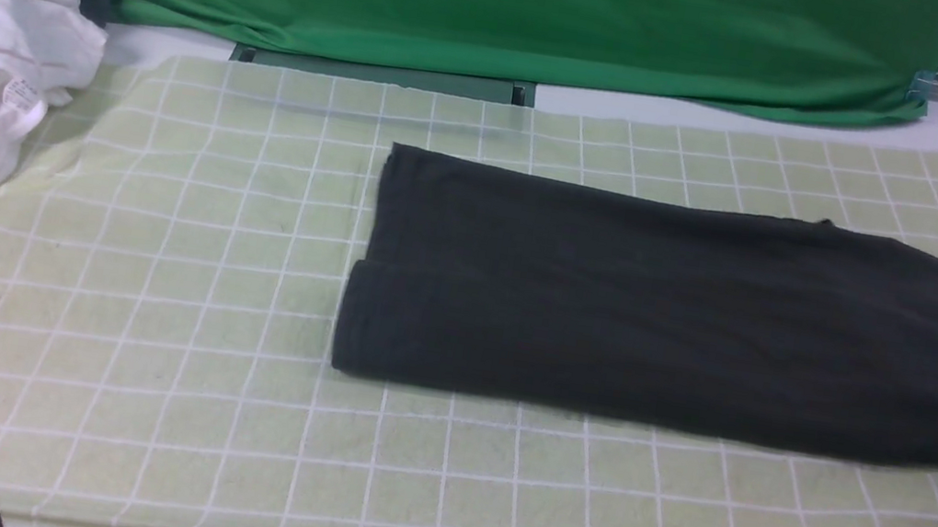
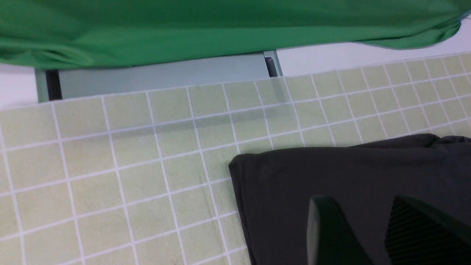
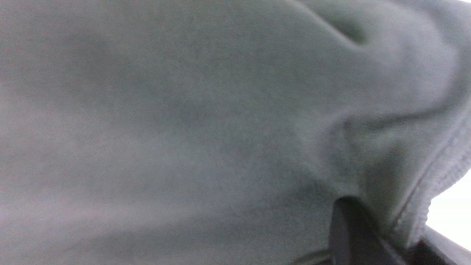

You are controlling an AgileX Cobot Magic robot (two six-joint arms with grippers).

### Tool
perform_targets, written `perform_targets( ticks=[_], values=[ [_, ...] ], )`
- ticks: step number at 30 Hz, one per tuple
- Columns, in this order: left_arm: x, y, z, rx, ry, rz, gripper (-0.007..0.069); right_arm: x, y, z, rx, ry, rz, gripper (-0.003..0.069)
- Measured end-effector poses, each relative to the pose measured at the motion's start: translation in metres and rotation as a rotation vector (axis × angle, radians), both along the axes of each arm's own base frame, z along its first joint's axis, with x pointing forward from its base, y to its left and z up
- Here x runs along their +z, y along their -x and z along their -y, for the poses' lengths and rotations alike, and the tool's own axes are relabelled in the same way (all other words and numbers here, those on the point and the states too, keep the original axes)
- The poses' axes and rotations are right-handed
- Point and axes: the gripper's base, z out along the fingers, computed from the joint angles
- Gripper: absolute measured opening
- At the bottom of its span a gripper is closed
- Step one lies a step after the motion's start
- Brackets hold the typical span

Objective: Fold a long-sleeved shirt over a green coffee tablecloth.
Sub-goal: 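Fold the right end of the dark garment over onto its left end with the right gripper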

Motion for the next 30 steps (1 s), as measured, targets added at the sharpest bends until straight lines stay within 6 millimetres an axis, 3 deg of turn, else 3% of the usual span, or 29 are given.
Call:
perform_targets(
  ticks=[1, 4, 7, 8, 11, 15, 17, 18, 20, 21, 22, 26, 29, 30],
  values=[
    [0.000, 0.000, 0.000, 0.000, 0.000, 0.000, 0.0240, 0.002, 0.001, 0.000, -0.003, 0.000, 0.005, 0.0041],
    [0.010, 0.006, -0.001, -0.002, -0.012, 0.021, 0.0242, 0.033, 0.009, -0.009, -0.007, -0.003, 0.071, 0.0041],
    [0.012, 0.010, 0.000, -0.011, -0.014, 0.010, 0.0242, 0.069, 0.017, -0.033, 0.009, -0.027, 0.172, 0.0041],
    [0.012, 0.012, 0.000, -0.018, -0.016, -0.004, 0.0242, 0.092, 0.023, -0.055, 0.024, -0.050, 0.244, 0.0040],
    [0.012, 0.013, 0.001, -0.022, -0.011, -0.008, 0.0242, 0.123, 0.031, -0.104, 0.057, -0.119, 0.377, 0.0040],
    [0.015, 0.013, 0.004, -0.032, 0.026, -0.002, 0.0242, 0.141, 0.037, -0.158, 0.130, -0.224, 0.483, 0.0039],
    [0.016, 0.014, 0.005, -0.040, 0.050, 0.001, 0.0242, 0.143, 0.037, -0.185, 0.167, -0.276, 0.508, 0.0039],
    [0.017, 0.014, 0.007, -0.049, 0.066, 0.005, 0.0242, 0.142, 0.038, -0.215, 0.199, -0.343, 0.528, 0.0039],
    [0.017, 0.014, 0.008, -0.053, 0.079, 0.006, 0.0242, 0.138, 0.039, -0.244, 0.232, -0.404, 0.538, 0.0039],
    [0.017, 0.014, 0.008, -0.055, 0.082, 0.007, 0.0242, 0.134, 0.039, -0.268, 0.260, -0.447, 0.544, 0.0039],
    [0.018, 0.014, 0.008, -0.056, 0.085, 0.007, 0.0242, 0.133, 0.039, -0.271, 0.263, -0.455, 0.545, 0.0039],
    [0.019, 0.014, 0.011, -0.064, 0.115, 0.007, 0.0242, 0.111, 0.039, -0.343, 0.308, -0.598, 0.591, 0.0039],
    [0.019, 0.014, 0.011, -0.068, 0.128, 0.008, 0.0242, 0.087, 0.040, -0.383, 0.341, -0.652, 0.589, 0.0039],
    [0.019, 0.014, 0.011, -0.068, 0.128, 0.008, 0.0242, 0.087, 0.040, -0.383, 0.341, -0.652, 0.589, 0.0039]
  ],
)
